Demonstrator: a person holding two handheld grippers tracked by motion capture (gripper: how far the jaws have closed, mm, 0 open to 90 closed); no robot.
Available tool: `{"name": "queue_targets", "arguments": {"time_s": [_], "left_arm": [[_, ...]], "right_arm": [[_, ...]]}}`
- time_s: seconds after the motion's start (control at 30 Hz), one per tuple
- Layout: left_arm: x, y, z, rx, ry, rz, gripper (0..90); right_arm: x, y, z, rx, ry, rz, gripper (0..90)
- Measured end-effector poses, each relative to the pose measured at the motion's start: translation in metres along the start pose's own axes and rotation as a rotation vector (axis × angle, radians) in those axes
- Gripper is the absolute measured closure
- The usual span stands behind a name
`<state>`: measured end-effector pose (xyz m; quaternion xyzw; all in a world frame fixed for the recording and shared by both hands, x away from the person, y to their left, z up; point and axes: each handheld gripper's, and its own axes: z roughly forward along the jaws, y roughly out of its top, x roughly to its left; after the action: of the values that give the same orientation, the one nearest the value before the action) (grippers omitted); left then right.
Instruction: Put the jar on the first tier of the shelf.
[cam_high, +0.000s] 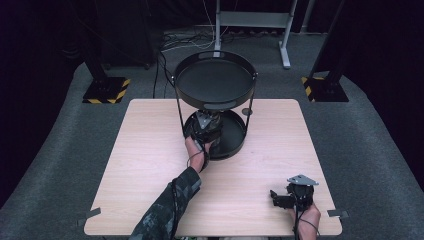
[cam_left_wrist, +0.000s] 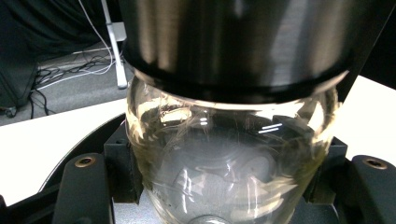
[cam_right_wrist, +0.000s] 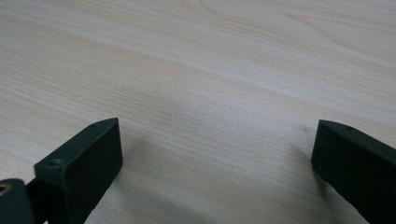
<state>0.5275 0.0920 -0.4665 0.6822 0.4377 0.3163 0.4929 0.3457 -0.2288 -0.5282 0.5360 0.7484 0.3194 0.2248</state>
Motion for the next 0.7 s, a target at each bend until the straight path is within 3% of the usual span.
{"name": "queue_targets", "arguments": {"time_s": [0.4,0.7], "left_arm": [[-0.003,-0.006,0.008,0.021,0.001,-0.009,31.5],[-0.005,-0.012,0.008,-0.027,0.016,0.010,31.3]], "right_arm": [[0.000,0.000,0.000,0.000,0.001,0.000,1.3],[0.000,0.000,0.000,0.001,0.001,0.000,1.3]]}}
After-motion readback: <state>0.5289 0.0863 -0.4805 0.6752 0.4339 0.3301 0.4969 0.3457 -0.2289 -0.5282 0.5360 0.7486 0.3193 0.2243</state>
